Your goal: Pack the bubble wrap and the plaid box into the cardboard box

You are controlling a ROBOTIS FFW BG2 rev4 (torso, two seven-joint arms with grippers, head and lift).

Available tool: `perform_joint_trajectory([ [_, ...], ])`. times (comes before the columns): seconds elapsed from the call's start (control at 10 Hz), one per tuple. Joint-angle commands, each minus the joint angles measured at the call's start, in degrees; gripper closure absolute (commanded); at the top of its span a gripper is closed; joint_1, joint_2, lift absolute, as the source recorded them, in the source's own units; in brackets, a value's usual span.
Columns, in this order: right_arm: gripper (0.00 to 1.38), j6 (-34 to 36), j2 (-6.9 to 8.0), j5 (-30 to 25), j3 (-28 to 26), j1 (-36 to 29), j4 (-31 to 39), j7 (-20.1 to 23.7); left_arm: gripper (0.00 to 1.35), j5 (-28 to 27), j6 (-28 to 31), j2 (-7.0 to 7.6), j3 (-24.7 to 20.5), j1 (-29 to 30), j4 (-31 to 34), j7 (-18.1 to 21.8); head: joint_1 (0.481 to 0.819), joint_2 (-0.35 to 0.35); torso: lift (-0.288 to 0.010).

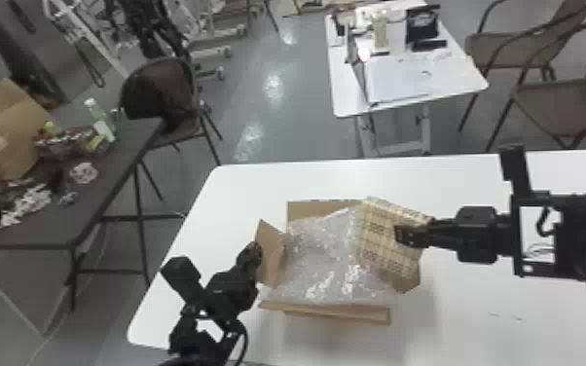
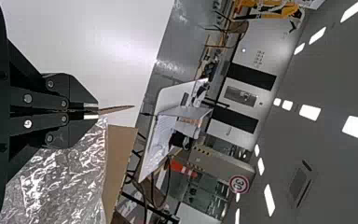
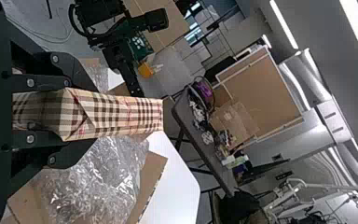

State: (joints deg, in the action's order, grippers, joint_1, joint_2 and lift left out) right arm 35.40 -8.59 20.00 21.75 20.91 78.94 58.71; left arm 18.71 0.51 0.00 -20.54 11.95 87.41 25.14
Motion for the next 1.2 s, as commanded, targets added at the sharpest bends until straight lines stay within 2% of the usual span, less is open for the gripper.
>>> perform_joint_trajectory([
  [0.0,1.21,-4.9,1.2,-0.1,1.8,2.1,-5.7,0.0,1.13,-0.1,0.0,-0.15,0.3,-0.3,-0.3,0.0,0.695,0.35,-0.018],
  [0.2,1.21,-9.7,3.75,1.4,3.5,6.7,-15.9,0.1,1.13,-0.1,0.2,-0.15,0.4,-0.3,-0.3,0.0,0.695,0.35,-0.018],
  [0.4,1.21,-12.0,4.81,9.5,8.9,10.6,-24.1,1.2,1.13,-0.5,0.3,-0.15,0.7,-0.9,-0.7,0.0,0.695,0.35,-0.018],
  [0.5,0.94,-11.7,4.98,10.7,9.9,11.0,-25.1,1.6,1.13,-0.5,0.3,-0.15,0.9,-1.0,-0.8,0.0,0.695,0.35,-0.018],
  [0.6,0.36,-11.6,5.07,11.1,10.0,11.0,-25.7,2.1,1.13,-0.4,0.2,-0.15,0.9,-0.9,-0.8,0.0,0.695,0.35,-0.018],
  [0.7,0.03,-11.7,5.07,11.2,9.3,10.6,-25.5,2.1,1.13,-0.2,0.0,-0.15,0.8,-0.7,-0.8,0.0,0.695,0.35,-0.018],
  [0.9,0.18,-12.1,4.98,7.7,5.0,9.0,-23.0,1.5,1.13,0.0,-0.2,-0.15,0.8,-0.5,-0.8,0.0,0.695,0.35,-0.018],
  [1.0,0.23,-14.0,4.81,7.2,1.3,6.9,-20.3,0.1,1.13,0.2,-0.4,-0.15,0.8,-0.4,-0.8,0.0,0.695,0.35,-0.018],
  [1.1,0.25,-14.7,4.46,2.9,-4.2,4.0,-15.0,-2.0,1.13,0.3,-0.4,-0.15,0.7,-0.3,-0.8,0.0,0.695,0.35,-0.018],
])
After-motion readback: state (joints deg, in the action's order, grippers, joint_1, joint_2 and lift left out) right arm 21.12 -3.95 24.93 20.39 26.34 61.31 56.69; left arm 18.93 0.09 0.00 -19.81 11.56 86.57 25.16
